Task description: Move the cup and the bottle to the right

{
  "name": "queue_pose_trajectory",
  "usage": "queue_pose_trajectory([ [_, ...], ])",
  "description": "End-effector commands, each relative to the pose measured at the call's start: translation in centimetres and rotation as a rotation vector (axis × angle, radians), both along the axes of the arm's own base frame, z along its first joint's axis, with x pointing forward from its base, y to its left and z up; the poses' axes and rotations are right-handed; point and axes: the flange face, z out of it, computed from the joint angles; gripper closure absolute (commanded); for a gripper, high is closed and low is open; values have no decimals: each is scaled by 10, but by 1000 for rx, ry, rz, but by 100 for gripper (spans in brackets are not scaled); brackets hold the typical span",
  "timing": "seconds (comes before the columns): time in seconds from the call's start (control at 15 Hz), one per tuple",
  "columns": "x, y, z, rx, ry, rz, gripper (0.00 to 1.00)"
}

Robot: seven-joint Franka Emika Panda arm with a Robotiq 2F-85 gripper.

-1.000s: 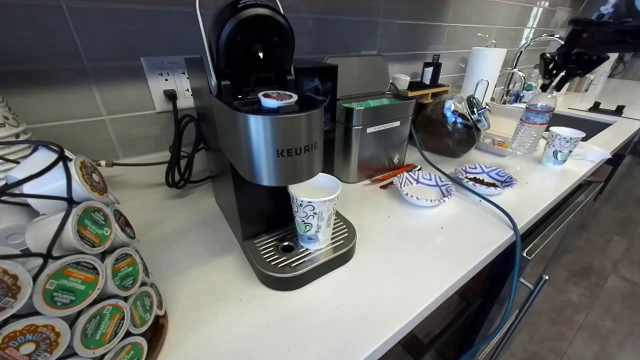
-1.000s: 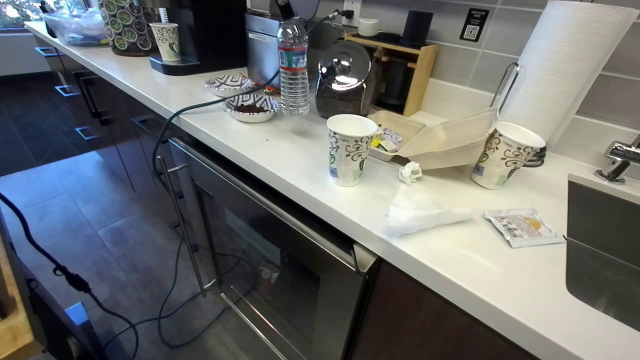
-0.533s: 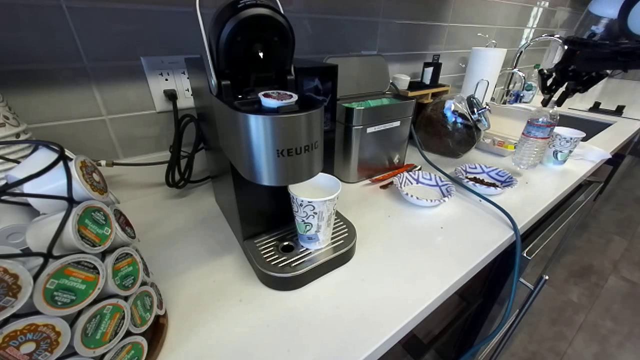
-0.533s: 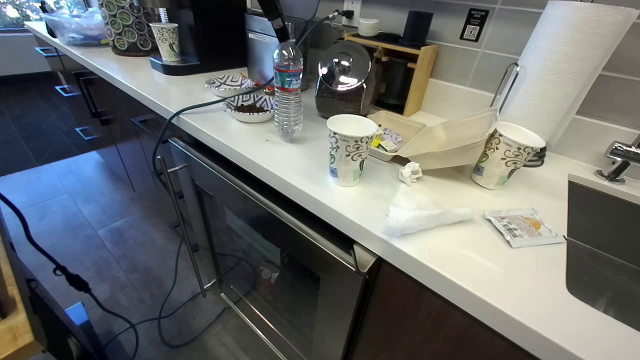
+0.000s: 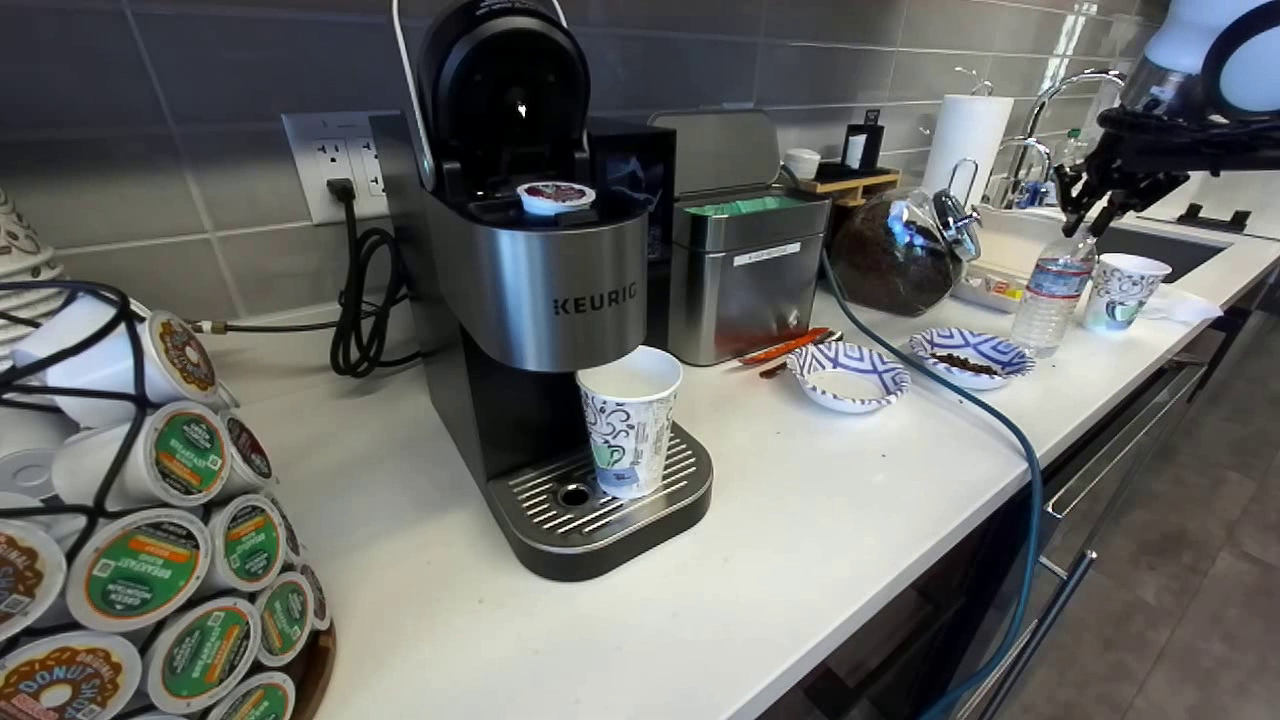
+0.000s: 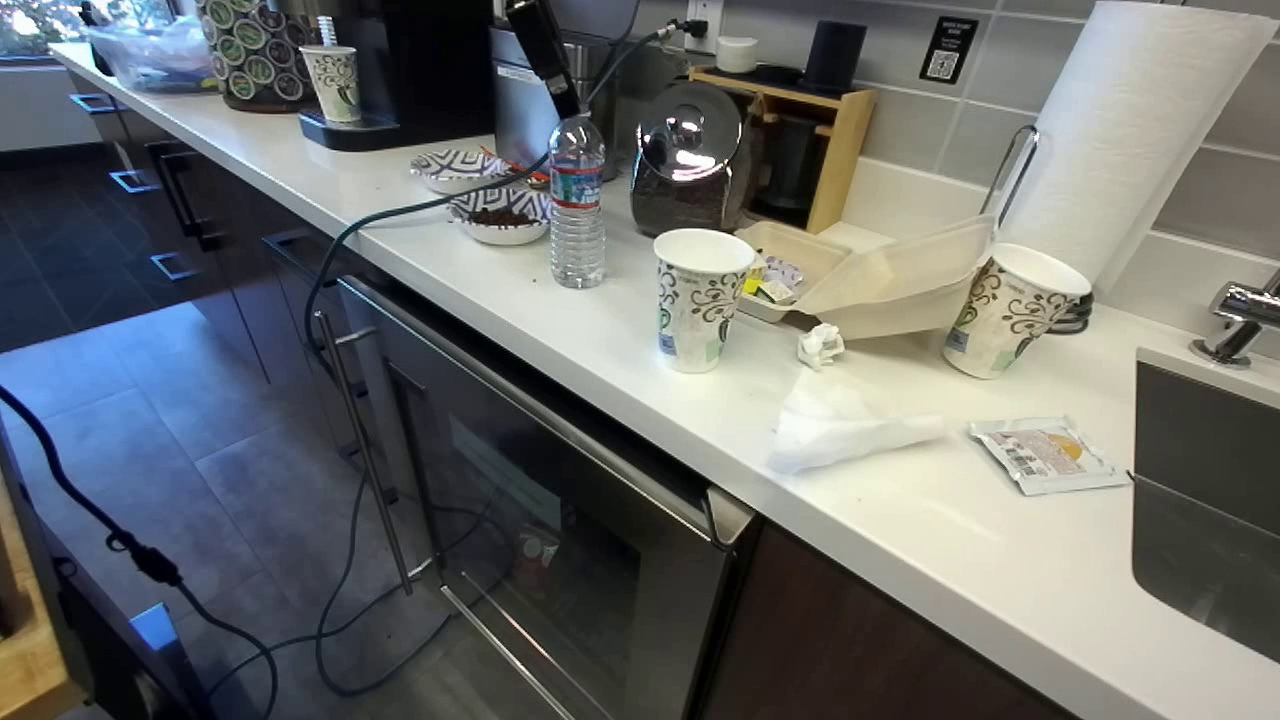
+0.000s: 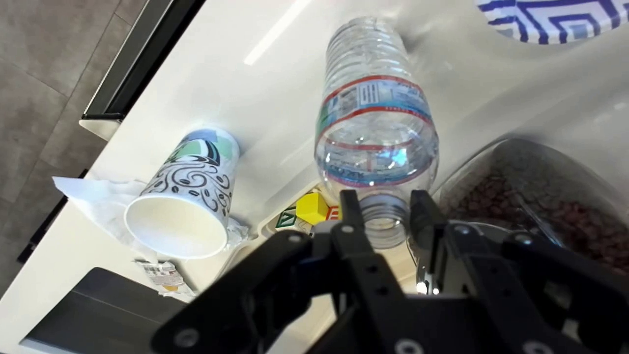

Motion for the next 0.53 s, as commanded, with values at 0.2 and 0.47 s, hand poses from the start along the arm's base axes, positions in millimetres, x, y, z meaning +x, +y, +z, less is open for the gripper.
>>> queue_pose_trajectory([
  [0.2,-14,17,27,6,48,40,24],
  [0.47,-35,47,69,-19,62,132,0],
])
